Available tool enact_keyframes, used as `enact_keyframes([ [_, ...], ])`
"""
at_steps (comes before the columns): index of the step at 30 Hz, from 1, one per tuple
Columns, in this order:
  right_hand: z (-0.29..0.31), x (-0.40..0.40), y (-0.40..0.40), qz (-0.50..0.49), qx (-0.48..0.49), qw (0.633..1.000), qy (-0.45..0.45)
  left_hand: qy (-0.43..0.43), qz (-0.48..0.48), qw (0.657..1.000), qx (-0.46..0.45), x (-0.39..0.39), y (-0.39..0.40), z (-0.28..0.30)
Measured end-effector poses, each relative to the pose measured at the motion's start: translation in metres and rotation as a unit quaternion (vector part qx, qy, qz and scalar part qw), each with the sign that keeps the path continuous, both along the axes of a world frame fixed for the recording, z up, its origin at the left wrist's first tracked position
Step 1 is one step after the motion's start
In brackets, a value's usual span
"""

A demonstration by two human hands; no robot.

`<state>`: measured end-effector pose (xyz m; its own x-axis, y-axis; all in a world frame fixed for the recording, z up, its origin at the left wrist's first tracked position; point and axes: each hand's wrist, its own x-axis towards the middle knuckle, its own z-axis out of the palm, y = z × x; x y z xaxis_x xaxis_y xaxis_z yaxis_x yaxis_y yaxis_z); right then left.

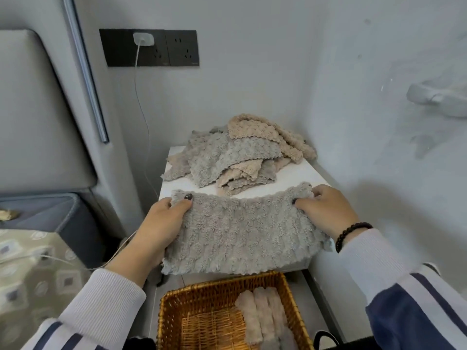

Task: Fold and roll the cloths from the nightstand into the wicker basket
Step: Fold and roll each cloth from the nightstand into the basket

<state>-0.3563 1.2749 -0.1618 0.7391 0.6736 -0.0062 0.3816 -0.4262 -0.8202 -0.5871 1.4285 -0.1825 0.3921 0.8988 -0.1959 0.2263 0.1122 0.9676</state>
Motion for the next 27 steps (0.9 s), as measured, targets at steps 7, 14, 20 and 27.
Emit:
enact_keyframes([
  [7, -0.003, -0.040, 0.027, 0.057, 0.063, 0.996, -0.008, -0.025, -0.058, 0.997, 0.036, 0.030, -0.012, -0.012],
  [14, -0.008, -0.075, 0.050, 0.153, 0.079, 0.985, -0.014, -0.069, -0.075, 0.994, 0.029, 0.052, -0.019, -0.014],
  [20, -0.006, -0.077, 0.058, 0.200, 0.105, 0.973, 0.044, -0.135, -0.086, 0.987, -0.008, 0.054, -0.013, -0.004],
  [27, -0.012, -0.066, 0.057, 0.167, 0.157, 0.973, 0.035, -0.107, -0.037, 0.993, 0.022, 0.052, -0.015, -0.004],
])
